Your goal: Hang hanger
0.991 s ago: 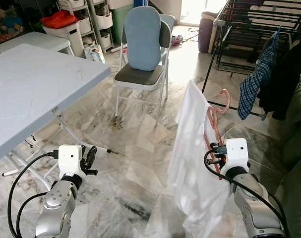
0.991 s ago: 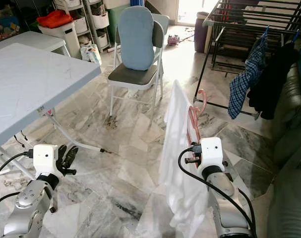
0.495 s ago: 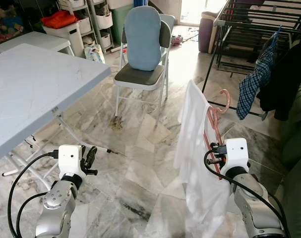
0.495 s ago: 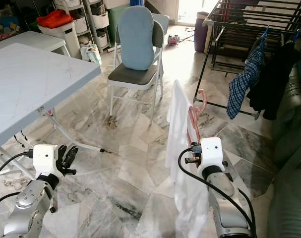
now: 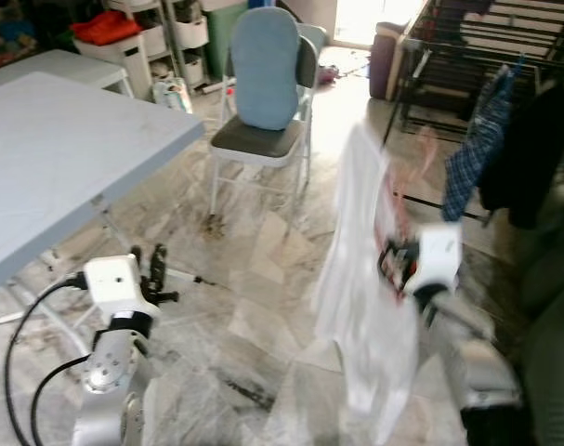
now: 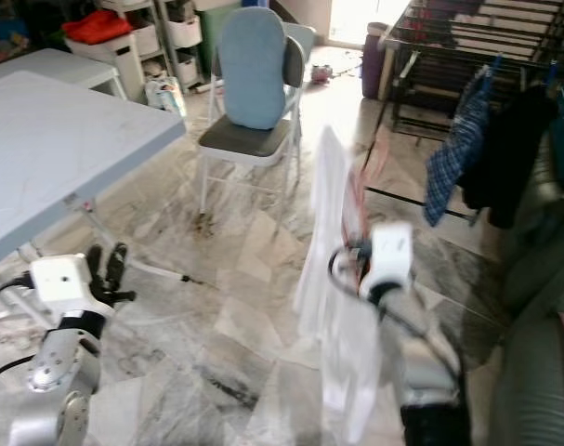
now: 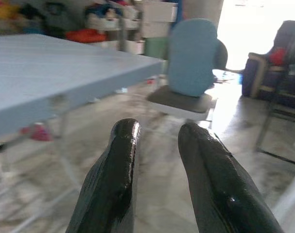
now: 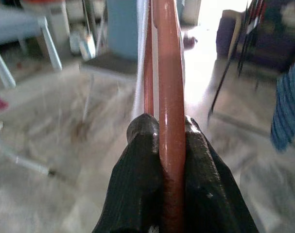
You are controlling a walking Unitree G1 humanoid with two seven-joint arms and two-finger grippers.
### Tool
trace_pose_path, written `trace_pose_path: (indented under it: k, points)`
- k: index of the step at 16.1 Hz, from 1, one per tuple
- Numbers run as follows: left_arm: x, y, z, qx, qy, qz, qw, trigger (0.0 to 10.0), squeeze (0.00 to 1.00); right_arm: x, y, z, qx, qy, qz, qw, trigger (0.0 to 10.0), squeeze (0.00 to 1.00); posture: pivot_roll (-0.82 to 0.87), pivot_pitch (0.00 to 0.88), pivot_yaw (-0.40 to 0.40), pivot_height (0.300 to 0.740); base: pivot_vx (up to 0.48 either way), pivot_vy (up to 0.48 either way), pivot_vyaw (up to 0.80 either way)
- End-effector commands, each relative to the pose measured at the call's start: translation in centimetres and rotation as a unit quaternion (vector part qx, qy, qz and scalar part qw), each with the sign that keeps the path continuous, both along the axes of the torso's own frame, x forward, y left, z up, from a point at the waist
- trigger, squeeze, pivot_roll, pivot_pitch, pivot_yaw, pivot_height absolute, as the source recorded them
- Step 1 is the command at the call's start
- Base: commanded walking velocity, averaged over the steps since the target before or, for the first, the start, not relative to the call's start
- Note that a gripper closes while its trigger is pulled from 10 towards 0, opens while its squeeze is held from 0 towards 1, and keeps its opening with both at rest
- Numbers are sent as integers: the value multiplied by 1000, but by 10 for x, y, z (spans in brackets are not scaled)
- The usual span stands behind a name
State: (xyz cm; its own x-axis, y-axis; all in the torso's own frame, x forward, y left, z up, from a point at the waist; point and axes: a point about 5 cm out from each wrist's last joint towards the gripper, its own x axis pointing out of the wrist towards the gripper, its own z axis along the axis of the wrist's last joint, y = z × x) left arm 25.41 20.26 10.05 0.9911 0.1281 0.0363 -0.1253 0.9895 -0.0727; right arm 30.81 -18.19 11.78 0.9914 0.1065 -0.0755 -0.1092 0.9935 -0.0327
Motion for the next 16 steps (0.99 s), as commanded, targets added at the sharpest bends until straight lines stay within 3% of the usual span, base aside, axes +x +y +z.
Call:
trace_pose_path:
  k: [1, 8, 16]
  points:
    - [-3, 5, -3, 3, 7, 12, 1000, 10000, 0, 0, 0, 5, 2, -14, 5, 1000, 10000, 0, -99, 0, 3, 731, 0, 0, 0]
    - [-15, 14, -18, 4, 36, 40, 999, 10000, 0, 1, 3, -1, -32, -6, 22, 999, 10000, 0, -96, 0, 6, 731, 0, 0, 0]
    - [-5, 0, -11, -16, 18, -8, 1000, 10000, 0, -3, 10, -8, -4, 1, 23, 1000, 10000, 0, -98, 0, 14, 731, 32, 0, 0]
